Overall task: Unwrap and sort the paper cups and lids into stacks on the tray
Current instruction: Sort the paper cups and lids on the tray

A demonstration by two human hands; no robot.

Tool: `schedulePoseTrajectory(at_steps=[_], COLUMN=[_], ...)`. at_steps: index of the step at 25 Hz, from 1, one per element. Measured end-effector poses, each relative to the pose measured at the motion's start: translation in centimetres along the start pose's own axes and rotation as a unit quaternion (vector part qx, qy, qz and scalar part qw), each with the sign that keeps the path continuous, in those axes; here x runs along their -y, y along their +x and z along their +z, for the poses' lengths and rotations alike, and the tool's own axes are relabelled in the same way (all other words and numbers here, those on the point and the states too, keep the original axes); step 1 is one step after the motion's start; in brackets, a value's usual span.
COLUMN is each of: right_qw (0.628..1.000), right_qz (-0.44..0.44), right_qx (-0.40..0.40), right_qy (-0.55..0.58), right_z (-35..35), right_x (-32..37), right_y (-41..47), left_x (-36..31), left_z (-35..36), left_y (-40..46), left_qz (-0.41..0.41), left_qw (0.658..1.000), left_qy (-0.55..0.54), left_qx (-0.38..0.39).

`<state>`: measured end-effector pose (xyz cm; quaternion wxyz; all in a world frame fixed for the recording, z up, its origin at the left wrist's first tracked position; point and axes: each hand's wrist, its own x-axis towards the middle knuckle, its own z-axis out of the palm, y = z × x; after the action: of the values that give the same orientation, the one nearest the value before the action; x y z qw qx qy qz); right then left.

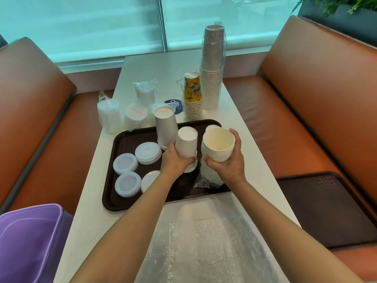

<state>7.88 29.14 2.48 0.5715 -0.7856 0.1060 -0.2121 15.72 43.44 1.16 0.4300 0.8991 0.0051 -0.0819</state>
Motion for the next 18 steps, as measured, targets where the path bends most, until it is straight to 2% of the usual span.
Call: schedulePoseTrajectory(at_steps=[7, 13, 18], right_qw=[1.000, 0.998, 0.997], right_qz=[0.017, 0.050, 0.054], right_qx=[-0.014, -0.020, -0.013], right_qy=[-0.012, -0.037, -0.046], right_z=[0.4, 0.4, 0.6], right_x=[-0.4, -0.9, -0.6], right_y=[0.2, -0.1, -0.3], left_x=[1.3, 1.3, 2.3], left_z=[0.5, -0.8, -1.5], left_y=[0.4, 0.1, -0.6], left_qz=[-0.045, -0.041, -0.040], left_qw=[0.998, 0.993, 0.996], left_qy=[0.016, 0.037, 0.045], left_qx=[0.043, 0.102, 0.070])
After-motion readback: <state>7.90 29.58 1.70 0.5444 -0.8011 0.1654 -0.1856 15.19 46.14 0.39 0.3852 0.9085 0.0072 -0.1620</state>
